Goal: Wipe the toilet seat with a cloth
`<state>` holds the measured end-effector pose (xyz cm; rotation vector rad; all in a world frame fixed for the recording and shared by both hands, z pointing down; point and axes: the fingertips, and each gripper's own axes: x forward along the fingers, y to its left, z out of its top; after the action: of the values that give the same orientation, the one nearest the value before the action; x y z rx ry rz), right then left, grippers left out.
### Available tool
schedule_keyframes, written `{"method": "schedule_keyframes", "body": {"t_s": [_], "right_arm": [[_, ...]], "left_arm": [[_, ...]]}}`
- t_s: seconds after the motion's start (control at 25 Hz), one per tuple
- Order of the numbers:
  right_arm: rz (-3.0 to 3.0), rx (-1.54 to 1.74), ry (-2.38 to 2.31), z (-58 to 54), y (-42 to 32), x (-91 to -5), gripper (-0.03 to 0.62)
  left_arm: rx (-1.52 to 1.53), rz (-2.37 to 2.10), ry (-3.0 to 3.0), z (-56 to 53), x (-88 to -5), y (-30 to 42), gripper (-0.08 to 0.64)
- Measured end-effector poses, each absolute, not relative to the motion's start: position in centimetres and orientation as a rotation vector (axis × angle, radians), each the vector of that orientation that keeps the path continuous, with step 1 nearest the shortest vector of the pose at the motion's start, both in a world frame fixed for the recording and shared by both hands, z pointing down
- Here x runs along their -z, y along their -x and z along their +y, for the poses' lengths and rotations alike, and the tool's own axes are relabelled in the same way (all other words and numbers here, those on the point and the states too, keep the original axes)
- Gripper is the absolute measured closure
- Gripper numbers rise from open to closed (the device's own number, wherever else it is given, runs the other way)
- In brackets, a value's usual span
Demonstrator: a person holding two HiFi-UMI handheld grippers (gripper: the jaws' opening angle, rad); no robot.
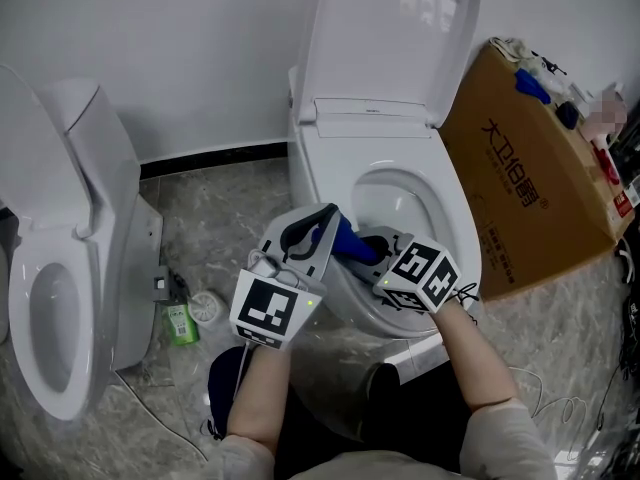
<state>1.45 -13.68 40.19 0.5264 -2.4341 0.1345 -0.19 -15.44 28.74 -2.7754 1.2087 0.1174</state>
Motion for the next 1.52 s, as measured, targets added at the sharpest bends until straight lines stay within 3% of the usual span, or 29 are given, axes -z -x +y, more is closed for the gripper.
{"method": "schedule_keyframes", "body": {"t_s": [1.52], "right_arm": [[-2.365, -0.087, -0.564, -8.7, -3.4, -40.3, 0.546]], "left_arm": [[-0.148, 1.186, 2.791, -16.0, -28.7, 0.1, 0.554]]}}
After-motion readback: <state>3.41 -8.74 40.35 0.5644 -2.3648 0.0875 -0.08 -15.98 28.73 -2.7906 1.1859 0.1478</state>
